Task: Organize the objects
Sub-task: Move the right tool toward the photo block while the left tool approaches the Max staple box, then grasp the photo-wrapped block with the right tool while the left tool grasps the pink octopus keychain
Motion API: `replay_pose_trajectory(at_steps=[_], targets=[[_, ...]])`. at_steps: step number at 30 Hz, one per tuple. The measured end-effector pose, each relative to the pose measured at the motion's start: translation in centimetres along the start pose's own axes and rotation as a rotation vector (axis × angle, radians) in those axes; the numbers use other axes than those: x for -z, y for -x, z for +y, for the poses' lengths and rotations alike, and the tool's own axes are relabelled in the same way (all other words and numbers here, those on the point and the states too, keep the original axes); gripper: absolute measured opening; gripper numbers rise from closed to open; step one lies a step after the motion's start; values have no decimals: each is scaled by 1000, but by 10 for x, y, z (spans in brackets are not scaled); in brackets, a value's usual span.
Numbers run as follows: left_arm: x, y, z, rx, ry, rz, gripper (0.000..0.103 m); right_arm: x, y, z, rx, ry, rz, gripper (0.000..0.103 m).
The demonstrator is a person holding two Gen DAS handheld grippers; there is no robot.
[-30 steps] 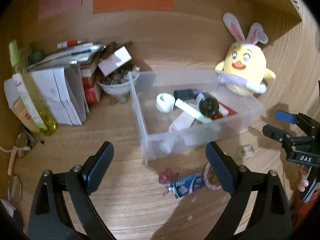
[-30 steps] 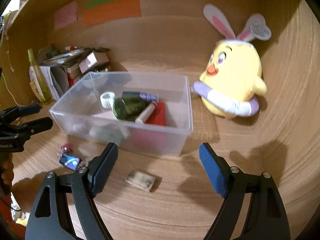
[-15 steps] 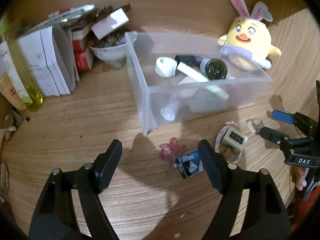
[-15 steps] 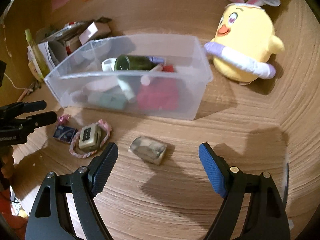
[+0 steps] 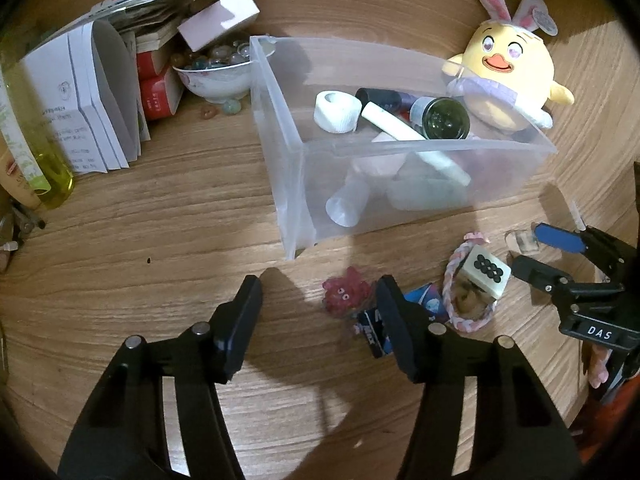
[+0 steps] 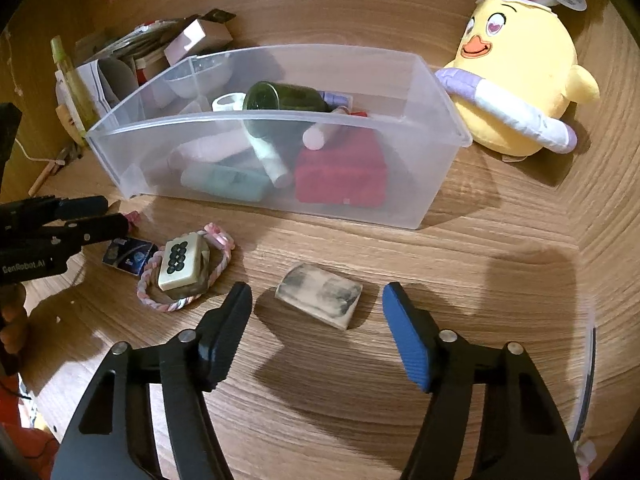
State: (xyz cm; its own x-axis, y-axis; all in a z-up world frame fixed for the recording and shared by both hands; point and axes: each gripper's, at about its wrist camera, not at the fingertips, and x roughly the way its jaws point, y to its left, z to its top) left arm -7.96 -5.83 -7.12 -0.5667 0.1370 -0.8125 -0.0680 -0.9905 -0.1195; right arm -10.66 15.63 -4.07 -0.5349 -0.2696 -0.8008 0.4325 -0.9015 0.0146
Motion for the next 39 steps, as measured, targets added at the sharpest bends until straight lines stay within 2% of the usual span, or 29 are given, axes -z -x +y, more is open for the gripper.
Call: replay_pose_trajectory(at_steps=[8,14,16,19,25,31,32,33,34,39], targets=[[-3,-2,-5,10,-8,-1,53,-1,-3,6,9,15,-2,53],[-2,-1,-5,-1,-7,-8,42,-2,-4,7,22,16,-12,42],[-1,0,-3,-1,-1,-11,33,-2,-4,5,18,10,-14,42],[2,2,-1,-9,0,-14,27,-2,-3,4,21,4,-20,42],[5,6,5,-19,10,-18,26,-1,0,1,18,-9,-39,42],[6,20,11,-20,37,-58,26,0,6,-6,3,-38,-64,42],[5,22,11,-20,41,-64,26,-1,9,-7,-1,-44,-73,42],[4,23,12,-19,44,-68,15,-1,11,-8,-2,-46,-78,42],[3,26,14,-16,51,-70,11,-2,13,-9,-1,-46,-83,42],[-1,34,16,-13,53,-90,11,-6,23,-9,0,-49,-114,42]])
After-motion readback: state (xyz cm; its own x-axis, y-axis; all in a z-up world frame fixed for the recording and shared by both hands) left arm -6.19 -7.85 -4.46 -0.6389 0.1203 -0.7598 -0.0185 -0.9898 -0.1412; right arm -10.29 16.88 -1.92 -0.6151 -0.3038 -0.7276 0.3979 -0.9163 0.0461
